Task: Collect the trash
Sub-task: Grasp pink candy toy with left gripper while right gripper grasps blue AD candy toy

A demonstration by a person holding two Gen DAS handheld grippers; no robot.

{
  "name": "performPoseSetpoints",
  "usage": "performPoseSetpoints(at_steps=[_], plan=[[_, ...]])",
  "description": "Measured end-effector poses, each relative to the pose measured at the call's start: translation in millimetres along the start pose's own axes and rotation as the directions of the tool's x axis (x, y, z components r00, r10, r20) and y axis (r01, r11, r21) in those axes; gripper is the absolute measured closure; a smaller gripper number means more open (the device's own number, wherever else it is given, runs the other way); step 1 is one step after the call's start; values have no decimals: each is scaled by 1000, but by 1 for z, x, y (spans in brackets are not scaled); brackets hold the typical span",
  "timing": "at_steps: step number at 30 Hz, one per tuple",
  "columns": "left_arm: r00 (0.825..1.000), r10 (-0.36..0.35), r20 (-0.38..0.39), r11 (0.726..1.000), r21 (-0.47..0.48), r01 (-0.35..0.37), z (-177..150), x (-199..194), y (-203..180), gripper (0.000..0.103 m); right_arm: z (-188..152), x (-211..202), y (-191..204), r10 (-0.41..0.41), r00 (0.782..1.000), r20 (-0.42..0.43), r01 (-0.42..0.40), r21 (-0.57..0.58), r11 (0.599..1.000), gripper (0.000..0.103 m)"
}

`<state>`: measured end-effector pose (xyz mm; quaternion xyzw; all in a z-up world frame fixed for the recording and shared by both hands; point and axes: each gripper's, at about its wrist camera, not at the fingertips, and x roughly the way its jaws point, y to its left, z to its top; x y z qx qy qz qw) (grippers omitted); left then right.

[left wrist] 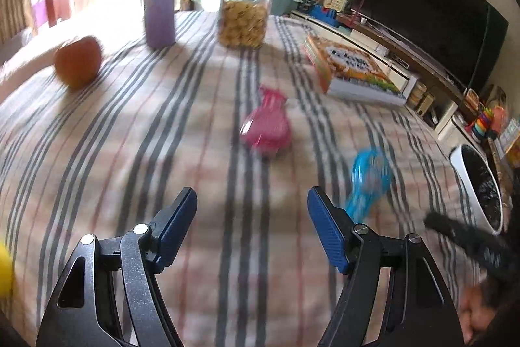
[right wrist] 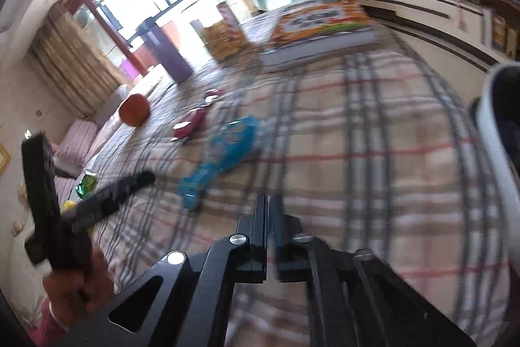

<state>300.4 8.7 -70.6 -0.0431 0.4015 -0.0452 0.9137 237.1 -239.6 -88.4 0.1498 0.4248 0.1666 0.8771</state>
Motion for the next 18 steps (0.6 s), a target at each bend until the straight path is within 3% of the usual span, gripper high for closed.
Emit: performPoseSetpoints(at_steps=[7,9,14,17,18], plan=[[998,64,-7,993,95,-63,38,48,-14,30,-11,2,-18,9,1000,23,-11,73,997,93],[998,50,-40,995,94,-46,40,62,-11,56,-12,3,-16,6,1000,25,-8,66,998,90],[999,12,-33,999,52,-11,32,51,1,57,-13,2,-10,-12,1000,28,11,44,999,88],[999,-10,-35,1000,29,11,14,30,10,57,-13,3,-2,-14,999,35,12,42,999,73],[999,-27,-37,1000,9,27,6,20,16,57,-13,3,1,-9,999,38,7,42,999,64]])
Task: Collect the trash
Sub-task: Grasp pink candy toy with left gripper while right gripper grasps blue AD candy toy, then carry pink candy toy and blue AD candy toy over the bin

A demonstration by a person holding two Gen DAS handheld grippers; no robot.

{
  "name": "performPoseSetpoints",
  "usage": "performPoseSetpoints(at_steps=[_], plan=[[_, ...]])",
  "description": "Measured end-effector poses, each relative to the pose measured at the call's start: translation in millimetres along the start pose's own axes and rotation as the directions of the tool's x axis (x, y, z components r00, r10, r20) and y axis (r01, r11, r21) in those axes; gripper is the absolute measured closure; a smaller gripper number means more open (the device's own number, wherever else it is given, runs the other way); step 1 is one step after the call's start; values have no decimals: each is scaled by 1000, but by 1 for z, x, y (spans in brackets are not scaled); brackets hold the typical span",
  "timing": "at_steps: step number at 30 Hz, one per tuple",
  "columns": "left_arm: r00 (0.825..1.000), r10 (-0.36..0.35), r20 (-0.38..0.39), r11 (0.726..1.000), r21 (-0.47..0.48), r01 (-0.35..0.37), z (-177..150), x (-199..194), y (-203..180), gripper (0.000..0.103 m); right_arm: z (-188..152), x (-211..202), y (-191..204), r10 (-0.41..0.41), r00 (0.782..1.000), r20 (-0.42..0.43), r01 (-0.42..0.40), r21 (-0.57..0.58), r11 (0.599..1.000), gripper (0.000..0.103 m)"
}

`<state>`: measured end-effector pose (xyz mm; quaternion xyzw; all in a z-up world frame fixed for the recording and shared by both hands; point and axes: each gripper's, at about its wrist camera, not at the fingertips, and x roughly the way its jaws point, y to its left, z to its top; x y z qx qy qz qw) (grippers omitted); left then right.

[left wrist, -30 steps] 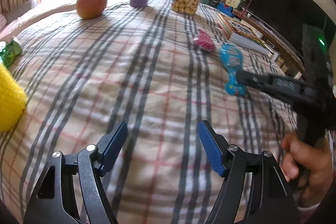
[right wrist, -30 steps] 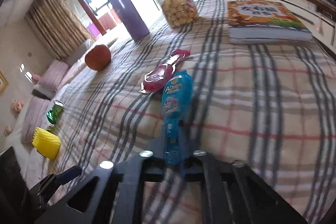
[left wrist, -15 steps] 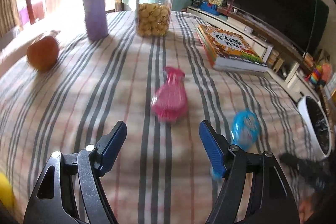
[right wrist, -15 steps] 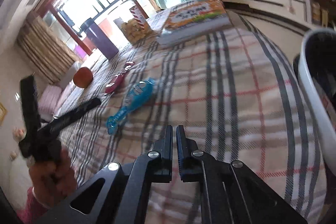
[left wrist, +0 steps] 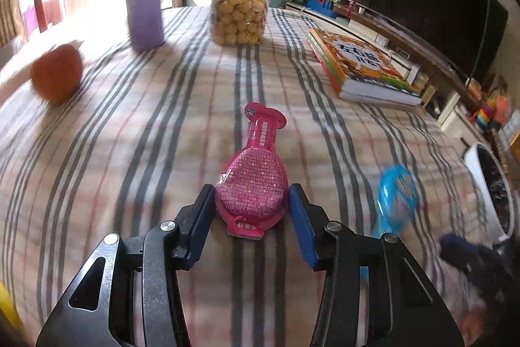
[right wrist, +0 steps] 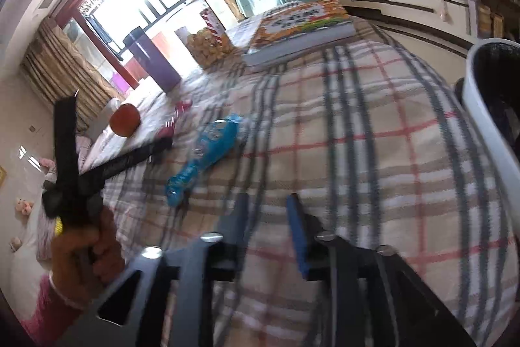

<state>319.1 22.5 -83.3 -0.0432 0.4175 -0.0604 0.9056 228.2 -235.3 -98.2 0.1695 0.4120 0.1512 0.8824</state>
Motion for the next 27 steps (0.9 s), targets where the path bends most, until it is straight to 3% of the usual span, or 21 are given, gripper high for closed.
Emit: performPoseSetpoints(at_steps=[1,6,15,20,22,27], plan=[[1000,-17,-1,1000,-18,17,-10,-10,5,57,0,3,6,3,1000,5,-3,-4,1000,58],[998,-54,16,996,-72,55,-53,-50,20,57,7,20,34,3,1000,1,-3,-14,1000,58],[992,-124,14,986,-110,125,-72,-57,33,57,23,66,75,-151,988,25,153,-77,985,52],[990,-142,17,988,-57,143,-74,-60,25,57,31,74,79,-198,980,27,200,-101,975,55],[990,-141,21,989,-45,142,-75,-61,23,57,30,74,81,-212,977,26,213,-117,970,70],[993,-114,41,993,-25,115,-76,-65,18,57,22,57,76,-162,987,21,164,-120,979,70]])
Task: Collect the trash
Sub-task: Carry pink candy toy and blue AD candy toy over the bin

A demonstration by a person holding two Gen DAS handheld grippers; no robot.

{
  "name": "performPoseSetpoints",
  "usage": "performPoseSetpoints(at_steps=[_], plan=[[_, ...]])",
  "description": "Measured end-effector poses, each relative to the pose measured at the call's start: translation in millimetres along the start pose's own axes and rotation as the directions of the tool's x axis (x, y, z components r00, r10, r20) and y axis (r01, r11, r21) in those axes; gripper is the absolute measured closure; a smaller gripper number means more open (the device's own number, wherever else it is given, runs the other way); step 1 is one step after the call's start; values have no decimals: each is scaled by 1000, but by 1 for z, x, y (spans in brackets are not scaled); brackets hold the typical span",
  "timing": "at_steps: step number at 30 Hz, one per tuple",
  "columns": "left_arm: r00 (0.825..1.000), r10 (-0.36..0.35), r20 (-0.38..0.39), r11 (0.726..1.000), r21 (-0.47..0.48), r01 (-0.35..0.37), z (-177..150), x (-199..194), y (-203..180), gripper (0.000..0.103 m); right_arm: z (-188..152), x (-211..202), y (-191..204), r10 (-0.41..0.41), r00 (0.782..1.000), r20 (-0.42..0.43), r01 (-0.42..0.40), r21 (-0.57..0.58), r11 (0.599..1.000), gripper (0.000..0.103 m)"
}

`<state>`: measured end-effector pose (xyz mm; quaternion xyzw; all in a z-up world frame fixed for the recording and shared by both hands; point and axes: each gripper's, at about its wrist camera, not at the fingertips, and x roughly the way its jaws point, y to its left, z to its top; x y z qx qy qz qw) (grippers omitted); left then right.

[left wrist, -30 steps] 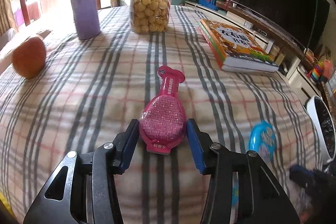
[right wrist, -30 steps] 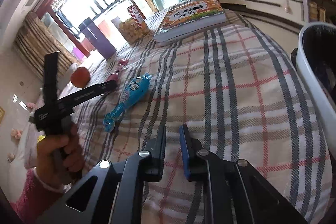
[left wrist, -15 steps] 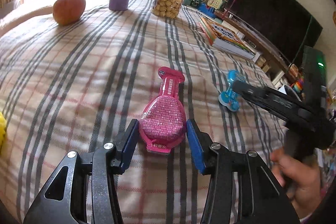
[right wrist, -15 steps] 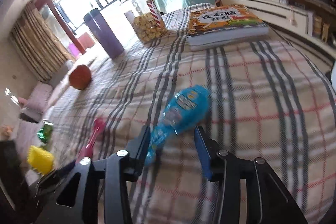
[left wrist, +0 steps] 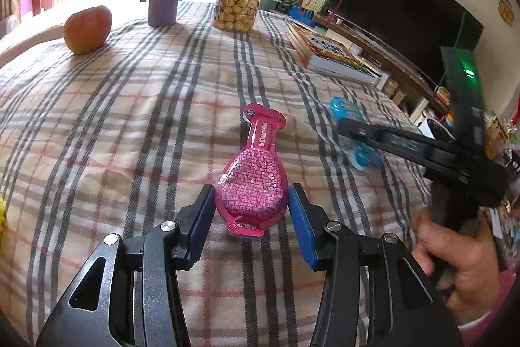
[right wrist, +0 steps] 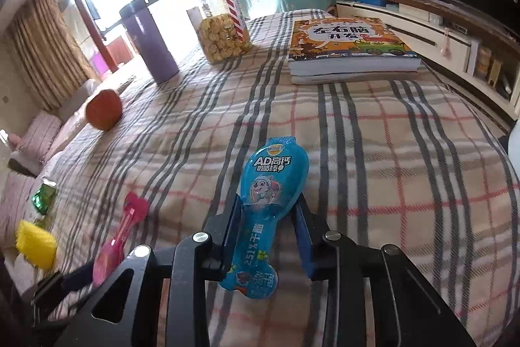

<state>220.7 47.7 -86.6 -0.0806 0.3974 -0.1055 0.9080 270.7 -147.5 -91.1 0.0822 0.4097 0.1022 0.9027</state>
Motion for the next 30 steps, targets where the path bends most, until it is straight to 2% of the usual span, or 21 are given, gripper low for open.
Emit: performPoseSetpoints(at_steps=[4,10,18,30], plan=[[1000,23,10,999,23,-23,-1,-2,-9,57,-10,-23,-11,61,998,-4,-61,-4,998,71],[1000,-11,-11,1000,21,12,-7,-2,-34,57,-27,-58,-33,105,994,7,-105,3,994,71],[999,-39,-3,997,71,39,-7,-4,-82,57,-50,-95,-68,113,993,25,-114,22,993,71],[999,-38,-15,985,170,40,-12,0,-138,57,-69,-132,-106,113,991,74,-117,52,992,71]])
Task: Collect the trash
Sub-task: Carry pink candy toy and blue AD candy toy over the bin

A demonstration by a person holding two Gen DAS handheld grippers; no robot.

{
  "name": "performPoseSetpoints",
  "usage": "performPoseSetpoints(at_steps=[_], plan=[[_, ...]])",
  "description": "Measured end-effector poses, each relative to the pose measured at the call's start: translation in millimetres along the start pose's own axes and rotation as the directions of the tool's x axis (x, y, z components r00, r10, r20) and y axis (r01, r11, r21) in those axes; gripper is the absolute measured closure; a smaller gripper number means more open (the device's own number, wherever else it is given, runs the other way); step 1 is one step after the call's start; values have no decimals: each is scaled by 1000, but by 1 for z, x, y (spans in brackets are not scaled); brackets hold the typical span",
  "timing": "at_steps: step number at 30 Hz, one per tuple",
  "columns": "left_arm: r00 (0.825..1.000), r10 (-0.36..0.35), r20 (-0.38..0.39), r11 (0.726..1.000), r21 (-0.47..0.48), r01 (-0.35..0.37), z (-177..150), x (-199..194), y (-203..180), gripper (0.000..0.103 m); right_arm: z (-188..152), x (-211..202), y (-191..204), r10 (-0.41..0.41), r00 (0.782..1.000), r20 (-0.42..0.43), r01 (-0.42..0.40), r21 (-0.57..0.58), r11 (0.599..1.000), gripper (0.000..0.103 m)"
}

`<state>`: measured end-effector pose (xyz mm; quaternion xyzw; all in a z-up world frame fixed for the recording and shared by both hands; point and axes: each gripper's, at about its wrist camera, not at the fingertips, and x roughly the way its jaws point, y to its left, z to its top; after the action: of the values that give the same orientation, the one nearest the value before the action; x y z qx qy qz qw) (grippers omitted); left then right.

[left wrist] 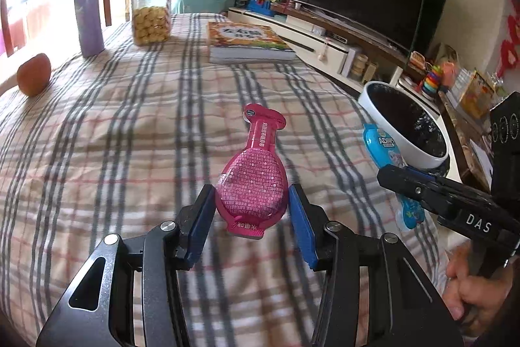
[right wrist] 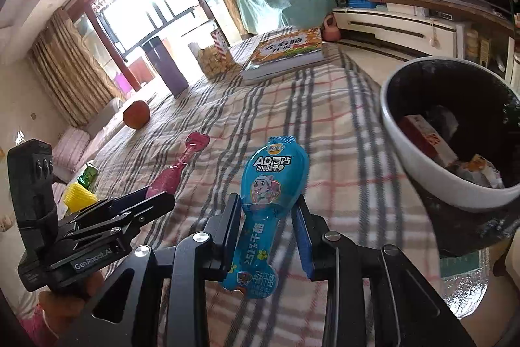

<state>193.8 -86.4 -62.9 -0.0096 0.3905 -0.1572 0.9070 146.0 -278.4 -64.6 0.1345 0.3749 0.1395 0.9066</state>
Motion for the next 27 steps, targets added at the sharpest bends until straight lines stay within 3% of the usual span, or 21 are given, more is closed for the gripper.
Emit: performPoseSetpoints(at_steps=[27], plan=[[998,-56,-3,991,123,56,12,3,-82,57,1,-63,-49,-26,993,117,20,51,999,71]])
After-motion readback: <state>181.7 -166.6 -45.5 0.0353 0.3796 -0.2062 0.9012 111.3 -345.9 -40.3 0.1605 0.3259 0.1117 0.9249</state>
